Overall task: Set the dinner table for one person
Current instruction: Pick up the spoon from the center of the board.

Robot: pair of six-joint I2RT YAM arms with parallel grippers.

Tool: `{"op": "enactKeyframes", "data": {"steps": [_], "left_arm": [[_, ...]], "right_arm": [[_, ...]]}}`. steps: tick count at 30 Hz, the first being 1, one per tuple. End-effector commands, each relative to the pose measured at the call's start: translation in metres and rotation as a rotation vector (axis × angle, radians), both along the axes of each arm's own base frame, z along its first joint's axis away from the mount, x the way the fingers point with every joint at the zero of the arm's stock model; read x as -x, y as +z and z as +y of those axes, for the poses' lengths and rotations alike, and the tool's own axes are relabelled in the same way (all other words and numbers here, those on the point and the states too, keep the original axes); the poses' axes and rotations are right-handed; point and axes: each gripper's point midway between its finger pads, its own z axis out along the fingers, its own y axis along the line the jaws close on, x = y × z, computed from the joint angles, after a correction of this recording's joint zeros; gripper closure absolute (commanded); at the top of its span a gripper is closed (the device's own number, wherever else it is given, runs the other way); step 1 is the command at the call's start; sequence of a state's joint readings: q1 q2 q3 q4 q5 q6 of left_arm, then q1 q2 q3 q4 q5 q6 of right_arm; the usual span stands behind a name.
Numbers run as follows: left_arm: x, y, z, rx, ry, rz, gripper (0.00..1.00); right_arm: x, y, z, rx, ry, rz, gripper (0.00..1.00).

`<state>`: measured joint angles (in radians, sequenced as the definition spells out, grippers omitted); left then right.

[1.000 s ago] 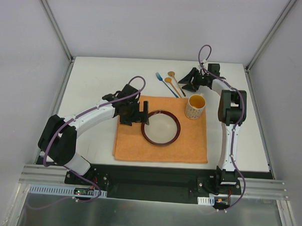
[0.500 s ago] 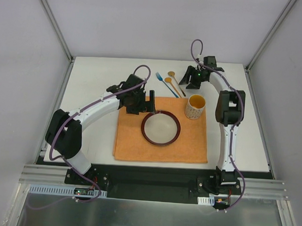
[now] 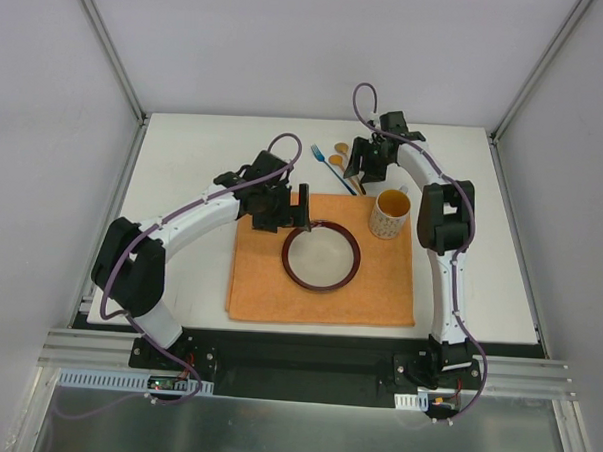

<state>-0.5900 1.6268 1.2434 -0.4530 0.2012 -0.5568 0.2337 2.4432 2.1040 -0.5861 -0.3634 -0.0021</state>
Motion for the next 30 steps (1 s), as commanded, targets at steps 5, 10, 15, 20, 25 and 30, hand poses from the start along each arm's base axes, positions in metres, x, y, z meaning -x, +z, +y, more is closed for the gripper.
{"op": "enactKeyframes", "data": {"steps": [5, 10, 15, 20, 25, 30], "left_arm": [[0.015, -0.004, 0.008, -0.016, -0.023, 0.004, 0.01], [0.020, -0.007, 0.012, -0.020, -0.004, 0.016, 0.01], [0.024, -0.008, 0.018, -0.026, 0.020, 0.013, 0.01], [0.029, -0.009, 0.023, -0.027, 0.034, 0.013, 0.01], [0.033, -0.011, 0.026, -0.033, 0.038, 0.015, 0.01], [0.034, -0.014, 0.027, -0.034, 0.037, 0.019, 0.01]], "right_arm": [[0.024, -0.028, -0.006, 0.124, 0.022, 0.080, 0.29], [0.030, -0.030, 0.004, 0.143, 0.061, 0.076, 0.18], [0.030, -0.031, 0.001, 0.211, 0.054, 0.088, 0.22], [0.030, -0.035, -0.004, 0.304, 0.049, 0.102, 0.21], [0.031, -0.036, -0.004, 0.374, 0.077, 0.076, 0.20], [0.032, -0.037, -0.007, 0.393, 0.076, 0.084, 0.23]]}}
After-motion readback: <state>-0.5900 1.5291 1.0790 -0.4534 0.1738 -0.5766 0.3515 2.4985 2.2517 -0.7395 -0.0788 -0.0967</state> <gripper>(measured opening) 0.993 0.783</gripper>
